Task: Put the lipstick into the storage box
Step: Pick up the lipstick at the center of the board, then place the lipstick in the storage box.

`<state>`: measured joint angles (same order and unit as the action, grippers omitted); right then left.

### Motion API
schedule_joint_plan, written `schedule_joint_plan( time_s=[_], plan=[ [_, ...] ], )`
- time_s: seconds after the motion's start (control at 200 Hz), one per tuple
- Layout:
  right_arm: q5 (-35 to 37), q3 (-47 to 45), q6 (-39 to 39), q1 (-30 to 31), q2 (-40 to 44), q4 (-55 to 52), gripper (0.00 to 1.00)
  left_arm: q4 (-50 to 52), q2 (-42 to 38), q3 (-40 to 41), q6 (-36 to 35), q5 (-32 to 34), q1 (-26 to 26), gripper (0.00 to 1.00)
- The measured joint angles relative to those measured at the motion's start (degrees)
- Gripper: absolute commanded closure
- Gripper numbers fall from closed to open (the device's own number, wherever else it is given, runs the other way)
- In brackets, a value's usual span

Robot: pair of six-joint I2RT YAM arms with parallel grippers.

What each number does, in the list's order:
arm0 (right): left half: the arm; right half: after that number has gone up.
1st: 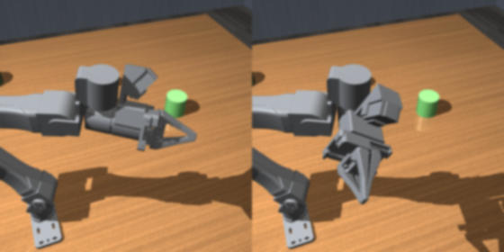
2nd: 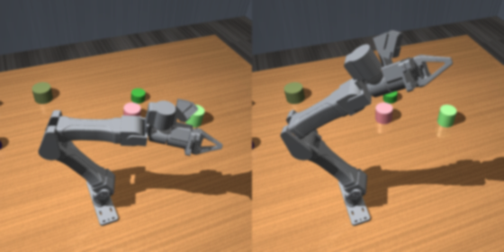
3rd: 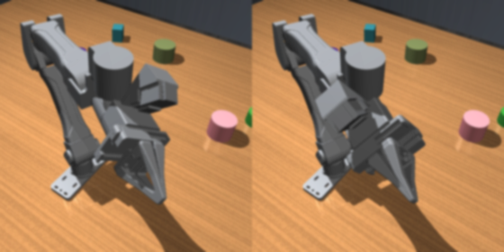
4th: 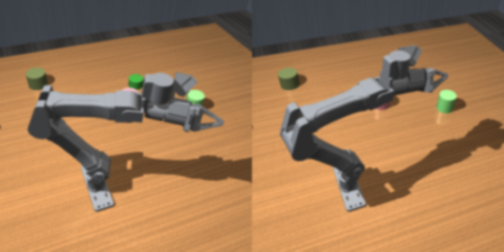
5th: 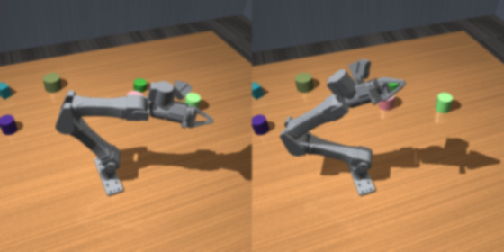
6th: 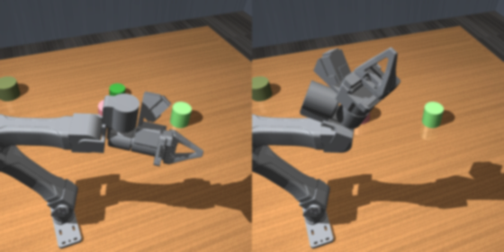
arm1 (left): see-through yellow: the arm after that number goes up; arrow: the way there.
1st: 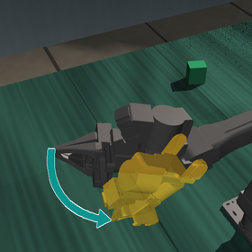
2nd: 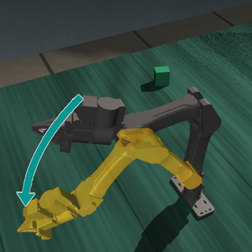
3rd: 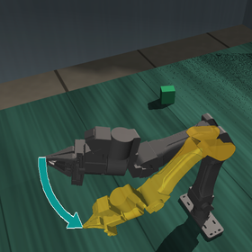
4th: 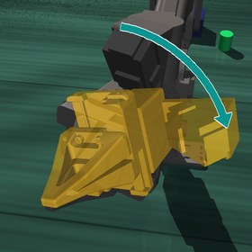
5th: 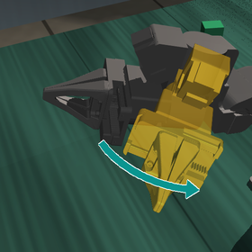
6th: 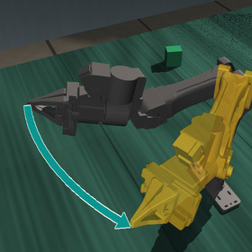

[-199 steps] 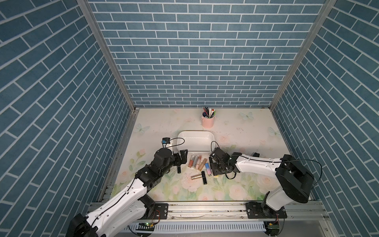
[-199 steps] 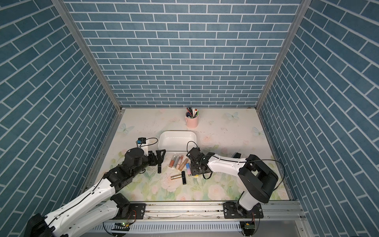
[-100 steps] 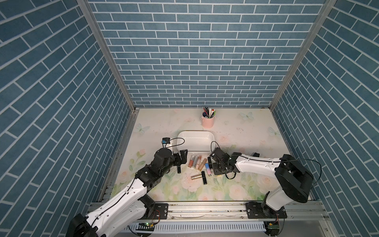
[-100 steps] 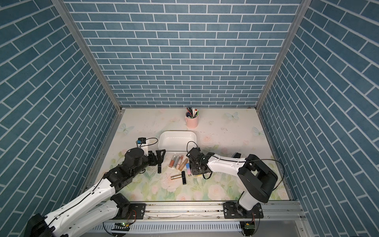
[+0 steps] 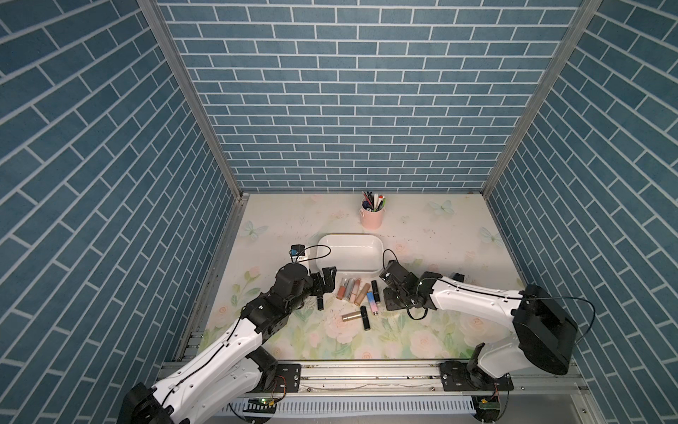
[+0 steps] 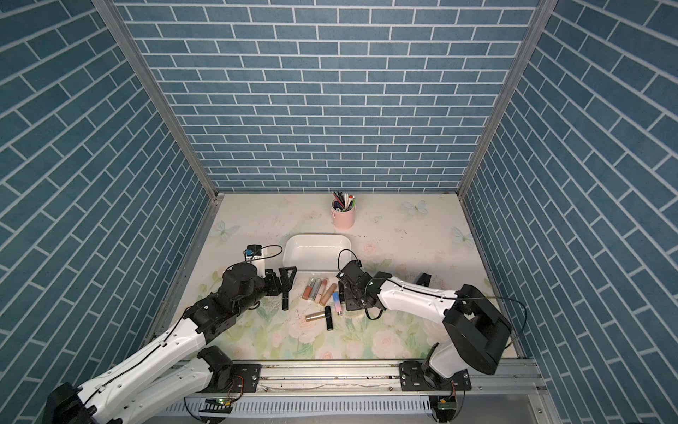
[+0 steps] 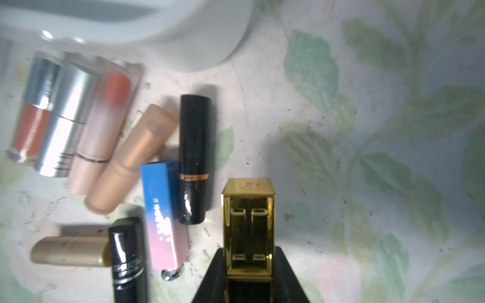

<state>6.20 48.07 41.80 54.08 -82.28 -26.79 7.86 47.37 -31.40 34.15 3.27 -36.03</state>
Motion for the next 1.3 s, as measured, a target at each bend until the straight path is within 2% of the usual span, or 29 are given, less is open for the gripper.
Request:
schedule_joint_plan(
  time_s=[0.155, 0.275, 0.6, 0.785, 1.0, 1.1, 1.3],
  plan=[
    [-2.6, 0.4, 0.0, -2.5, 7.4, -0.2, 0.95, -0.2, 1.1, -4.4, -0.5, -3.1, 0.0, 0.00],
    [-7.7, 2.7, -0.1, -6.1, 11.2, 1.0, 0.95, -1.1, 2.3, -7.6, -1.6, -6.6, 0.0, 0.00],
    [-23.9, 7.6, 0.0, -12.7, 11.2, 12.6, 0.95, -2.4, 3.0, -10.4, -2.9, -14.9, 2.7, 0.00],
    [-31.4, 9.9, 0.4, -13.5, 4.7, 21.1, 0.95, -1.9, 1.0, -10.1, -2.1, -17.5, 7.7, 0.00],
    [-35.3, 14.3, 0.5, -13.7, -6.3, 26.4, 0.96, 0.0, 0.1, -9.8, -2.4, -19.5, 15.1, 0.00],
    [-36.6, 17.4, 0.7, -13.7, -12.5, 27.3, 0.96, 2.2, 1.2, -9.3, -4.0, -17.6, 17.4, 0.00],
    [-37.8, 24.7, 1.2, -13.7, -23.0, 27.6, 0.96, 5.0, 2.1, -7.6, -7.4, -12.1, 17.8, 0.00]
  ],
)
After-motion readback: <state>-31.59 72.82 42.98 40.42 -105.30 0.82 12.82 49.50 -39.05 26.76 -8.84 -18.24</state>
